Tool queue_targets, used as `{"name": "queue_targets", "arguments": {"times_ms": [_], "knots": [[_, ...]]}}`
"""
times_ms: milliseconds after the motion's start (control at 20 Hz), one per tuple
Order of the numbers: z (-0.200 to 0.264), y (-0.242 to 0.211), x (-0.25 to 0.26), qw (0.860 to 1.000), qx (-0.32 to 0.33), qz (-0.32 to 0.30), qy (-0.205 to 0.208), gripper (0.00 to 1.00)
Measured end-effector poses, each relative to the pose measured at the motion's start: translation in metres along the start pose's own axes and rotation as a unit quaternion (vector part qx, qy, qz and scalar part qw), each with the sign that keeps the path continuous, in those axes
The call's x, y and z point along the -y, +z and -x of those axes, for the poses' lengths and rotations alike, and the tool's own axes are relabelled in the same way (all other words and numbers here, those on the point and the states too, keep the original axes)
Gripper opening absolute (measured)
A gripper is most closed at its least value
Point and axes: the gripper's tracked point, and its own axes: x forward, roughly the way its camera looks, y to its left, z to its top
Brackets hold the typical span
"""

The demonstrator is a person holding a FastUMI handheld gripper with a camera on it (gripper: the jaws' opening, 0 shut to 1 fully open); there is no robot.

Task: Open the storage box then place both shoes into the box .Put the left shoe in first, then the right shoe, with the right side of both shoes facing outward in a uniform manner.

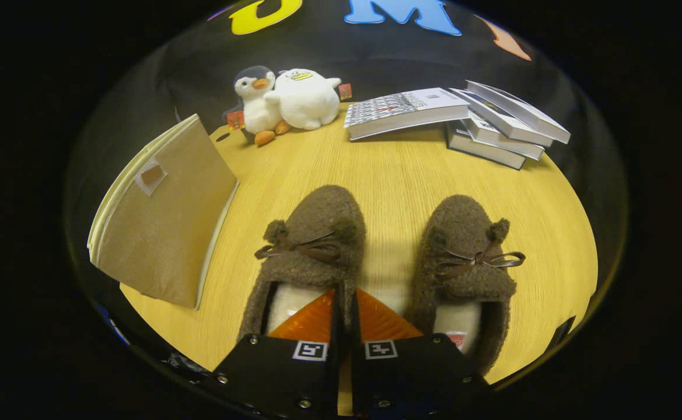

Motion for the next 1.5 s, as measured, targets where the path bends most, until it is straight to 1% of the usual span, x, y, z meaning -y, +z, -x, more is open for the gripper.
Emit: {"name": "queue_targets", "arguments": {"times_ms": [100,200,450,800,1000,1250,1500], "knots": [[0.008,0.003,0.003,1.000,-0.003,-0.010,-0.002,0.09],[0.008,0.002,0.005,1.000,-0.010,-0.029,-0.003,0.00],[0.021,0.022,-0.010,0.993,-0.014,-0.111,0.032,0.00],[0.052,0.059,-0.033,0.985,0.008,-0.165,0.055,0.00],[0.077,0.092,-0.057,0.980,0.034,-0.181,0.072,0.00],[0.108,0.132,-0.097,0.978,0.068,-0.171,0.100,0.00],[0.119,0.154,-0.138,0.975,0.080,-0.166,0.122,0.00]]}}
